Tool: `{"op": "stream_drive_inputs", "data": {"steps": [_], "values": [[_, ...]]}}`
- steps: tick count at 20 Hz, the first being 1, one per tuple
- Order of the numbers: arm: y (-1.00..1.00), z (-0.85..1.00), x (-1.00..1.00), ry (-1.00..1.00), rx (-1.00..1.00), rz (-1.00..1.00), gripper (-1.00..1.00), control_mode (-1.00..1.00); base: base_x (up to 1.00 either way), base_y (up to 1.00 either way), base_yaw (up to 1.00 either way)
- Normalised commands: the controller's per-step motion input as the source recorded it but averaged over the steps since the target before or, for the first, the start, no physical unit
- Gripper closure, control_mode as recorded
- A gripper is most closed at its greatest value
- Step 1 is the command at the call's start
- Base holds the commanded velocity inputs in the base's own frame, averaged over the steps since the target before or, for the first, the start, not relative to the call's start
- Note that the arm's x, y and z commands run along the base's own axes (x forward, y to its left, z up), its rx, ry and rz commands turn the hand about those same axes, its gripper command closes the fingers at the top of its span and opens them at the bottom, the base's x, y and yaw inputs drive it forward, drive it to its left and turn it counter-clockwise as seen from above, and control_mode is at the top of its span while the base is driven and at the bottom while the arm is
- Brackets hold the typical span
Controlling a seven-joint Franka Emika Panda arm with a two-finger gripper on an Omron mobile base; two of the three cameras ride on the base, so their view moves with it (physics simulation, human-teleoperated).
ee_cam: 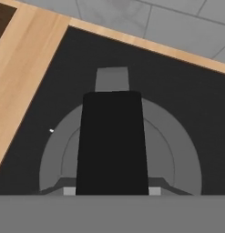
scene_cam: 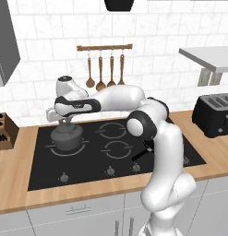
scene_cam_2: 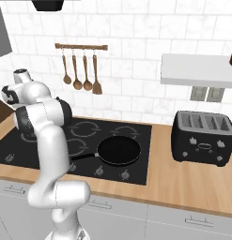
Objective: Pick the kettle from the counter and place it on a stove burner. Then turn the burner on.
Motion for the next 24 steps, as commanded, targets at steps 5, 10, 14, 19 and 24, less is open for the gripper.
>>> {"op": "stream_drive_inputs", "data": {"steps": [5, 10, 14, 19, 24], "values": [[0.0, 0.0, 0.0, 0.0, 0.0, 0.0, -1.0, -1.0, 0.0, 0.0, 0.0], [-0.01, 0.03, -0.06, 0.0, 0.0, -0.01, -1.0, -1.0, 0.0, 0.0, 0.0], [-0.01, 0.45, -0.16, 0.0, 0.0, -0.04, -1.0, -1.0, 0.0, 0.0, 0.0], [-0.08, 0.61, -0.29, 0.01, 0.0, -0.08, -1.0, -1.0, 0.0, 0.0, 0.0], [-0.22, 0.14, -0.77, 0.08, 0.0, -0.11, -1.0, -1.0, 0.0, 0.0, 0.0]]}}
